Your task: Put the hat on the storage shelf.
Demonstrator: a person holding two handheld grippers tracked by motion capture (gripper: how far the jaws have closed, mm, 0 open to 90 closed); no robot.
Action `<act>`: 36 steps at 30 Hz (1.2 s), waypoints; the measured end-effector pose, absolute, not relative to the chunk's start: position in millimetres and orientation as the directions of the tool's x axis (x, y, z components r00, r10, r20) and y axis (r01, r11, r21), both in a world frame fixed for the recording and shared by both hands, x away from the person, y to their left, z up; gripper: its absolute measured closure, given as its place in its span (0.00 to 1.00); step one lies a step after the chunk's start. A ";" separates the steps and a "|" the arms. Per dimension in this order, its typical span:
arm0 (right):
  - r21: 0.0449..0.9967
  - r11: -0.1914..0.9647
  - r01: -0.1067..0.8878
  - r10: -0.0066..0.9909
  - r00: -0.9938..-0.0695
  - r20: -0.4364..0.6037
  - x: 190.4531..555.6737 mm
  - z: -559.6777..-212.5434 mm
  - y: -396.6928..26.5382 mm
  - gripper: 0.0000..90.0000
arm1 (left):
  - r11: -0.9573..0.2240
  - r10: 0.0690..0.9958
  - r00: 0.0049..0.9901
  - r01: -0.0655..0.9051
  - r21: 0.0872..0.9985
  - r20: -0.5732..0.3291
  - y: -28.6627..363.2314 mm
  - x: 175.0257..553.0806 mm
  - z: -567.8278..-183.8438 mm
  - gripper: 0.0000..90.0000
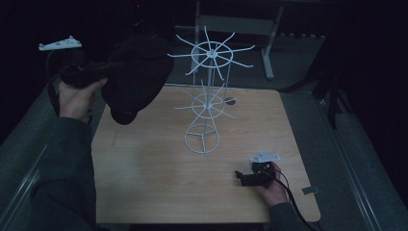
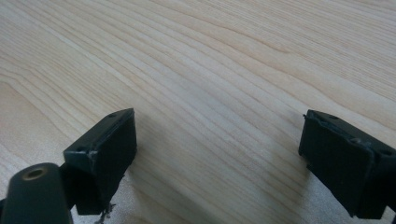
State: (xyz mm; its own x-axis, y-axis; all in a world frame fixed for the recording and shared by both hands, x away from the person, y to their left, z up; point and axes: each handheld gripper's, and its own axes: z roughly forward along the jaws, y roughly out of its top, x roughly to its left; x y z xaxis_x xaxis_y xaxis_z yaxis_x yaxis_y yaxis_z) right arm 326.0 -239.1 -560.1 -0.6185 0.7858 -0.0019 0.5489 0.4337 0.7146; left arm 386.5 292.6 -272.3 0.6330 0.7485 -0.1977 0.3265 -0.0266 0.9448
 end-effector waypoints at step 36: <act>0.714 0.434 0.549 0.786 -0.618 -0.002 325.9 -560.1 -239.1 0.12 | 0.075 0.650 0.715 0.275 0.958 -0.256 300.5 384.8 -261.9 0.94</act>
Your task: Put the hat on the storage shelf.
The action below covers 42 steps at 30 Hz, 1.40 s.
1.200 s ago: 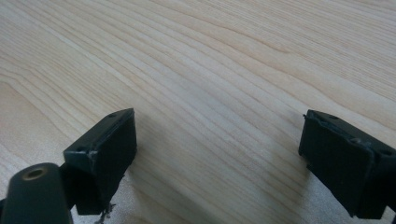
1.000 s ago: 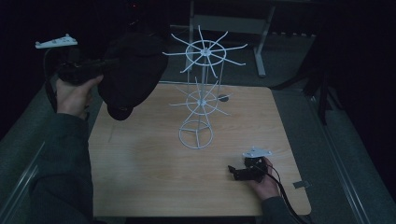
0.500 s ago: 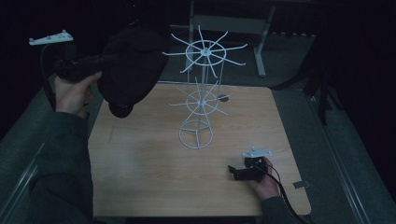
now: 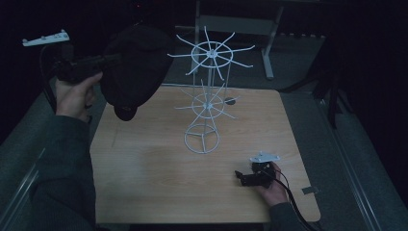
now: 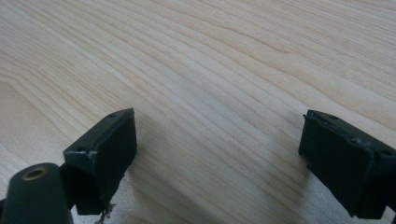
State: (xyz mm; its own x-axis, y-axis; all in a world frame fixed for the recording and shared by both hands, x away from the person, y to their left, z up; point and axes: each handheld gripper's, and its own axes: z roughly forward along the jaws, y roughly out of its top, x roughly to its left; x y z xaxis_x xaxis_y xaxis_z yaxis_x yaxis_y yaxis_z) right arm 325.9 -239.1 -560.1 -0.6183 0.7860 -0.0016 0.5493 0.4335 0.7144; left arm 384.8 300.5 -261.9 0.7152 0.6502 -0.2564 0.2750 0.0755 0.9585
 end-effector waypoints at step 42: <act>0.714 0.431 0.551 0.788 -0.616 0.000 326.2 -560.1 -238.8 0.12 | 0.196 0.567 0.762 0.245 0.950 -0.314 314.7 378.6 -258.7 0.94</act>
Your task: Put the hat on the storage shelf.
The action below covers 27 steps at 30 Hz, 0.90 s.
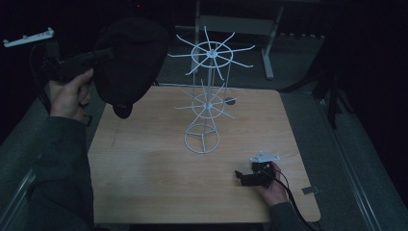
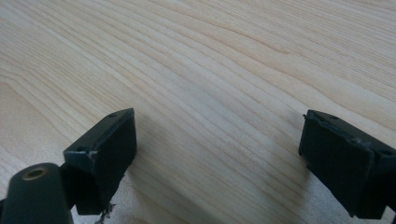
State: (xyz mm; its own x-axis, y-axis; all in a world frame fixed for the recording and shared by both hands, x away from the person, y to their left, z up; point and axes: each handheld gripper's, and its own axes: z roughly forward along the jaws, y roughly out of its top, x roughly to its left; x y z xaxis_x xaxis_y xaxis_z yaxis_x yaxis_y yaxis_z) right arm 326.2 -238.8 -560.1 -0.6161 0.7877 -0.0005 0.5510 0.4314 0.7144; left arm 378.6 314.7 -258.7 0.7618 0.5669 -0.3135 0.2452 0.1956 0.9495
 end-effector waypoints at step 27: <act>0.714 0.432 0.551 0.787 -0.617 -0.001 326.2 -560.1 -238.8 0.12 | 0.192 0.494 0.808 0.259 0.947 -0.321 300.8 384.3 -264.6 0.94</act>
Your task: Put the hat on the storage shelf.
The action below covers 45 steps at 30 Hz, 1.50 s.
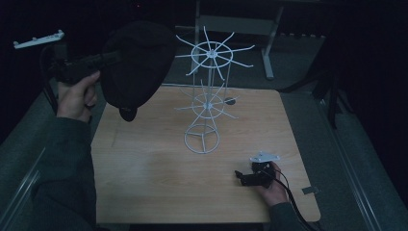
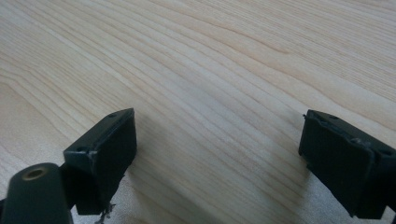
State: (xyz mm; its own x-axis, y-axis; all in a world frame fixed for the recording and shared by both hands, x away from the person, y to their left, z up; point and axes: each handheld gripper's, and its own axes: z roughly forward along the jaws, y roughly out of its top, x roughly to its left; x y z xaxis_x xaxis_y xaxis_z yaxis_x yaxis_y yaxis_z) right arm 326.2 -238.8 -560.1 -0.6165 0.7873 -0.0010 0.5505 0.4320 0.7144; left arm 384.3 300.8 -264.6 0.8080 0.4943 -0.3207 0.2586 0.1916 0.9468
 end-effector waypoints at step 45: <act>0.714 0.432 0.550 0.787 -0.617 -0.002 326.2 -560.0 -238.8 0.12 | 0.048 0.448 0.842 0.312 0.949 -0.299 268.7 394.7 -291.5 0.92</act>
